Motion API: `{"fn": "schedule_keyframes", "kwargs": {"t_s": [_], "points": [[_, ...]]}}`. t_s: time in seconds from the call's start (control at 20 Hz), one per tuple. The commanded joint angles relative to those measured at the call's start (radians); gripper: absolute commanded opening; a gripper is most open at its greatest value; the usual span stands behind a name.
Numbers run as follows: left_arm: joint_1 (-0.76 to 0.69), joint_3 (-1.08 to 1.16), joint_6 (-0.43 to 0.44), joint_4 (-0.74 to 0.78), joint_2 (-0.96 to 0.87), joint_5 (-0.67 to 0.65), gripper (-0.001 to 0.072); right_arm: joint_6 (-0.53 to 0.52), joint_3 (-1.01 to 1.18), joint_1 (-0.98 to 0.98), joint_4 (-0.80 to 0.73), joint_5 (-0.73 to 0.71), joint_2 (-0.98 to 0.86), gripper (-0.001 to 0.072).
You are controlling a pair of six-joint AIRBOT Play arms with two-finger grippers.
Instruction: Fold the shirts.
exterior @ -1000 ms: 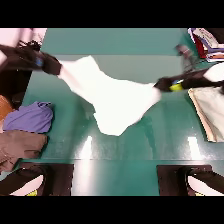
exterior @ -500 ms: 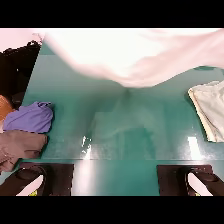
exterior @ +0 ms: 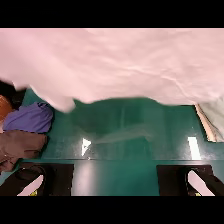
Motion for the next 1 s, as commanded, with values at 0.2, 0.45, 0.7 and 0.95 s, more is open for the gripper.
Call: {"fn": "schedule_keyframes", "kwargs": {"t_s": [0.2,0.45,0.7,0.95], "points": [[0.001,-0.346,-0.049,0.077,-0.034,-0.126,0.0023,0.009,-0.135,0.095,-0.014,0.122,-0.185,0.0014],[0.001,-0.769,-0.072,0.112,-0.239,-0.061,0.0023,0.023,-0.216,0.212,-0.029,0.168,-0.498,0.0014],[0.001,-0.846,-0.068,0.119,-0.514,0.193,0.0024,0.023,-0.216,0.265,-0.028,0.042,-0.754,0.0015],[0.001,-0.845,-0.072,0.135,-0.627,0.362,0.0025,0.022,-0.216,0.278,-0.018,-0.023,-0.880,0.0016]]}}
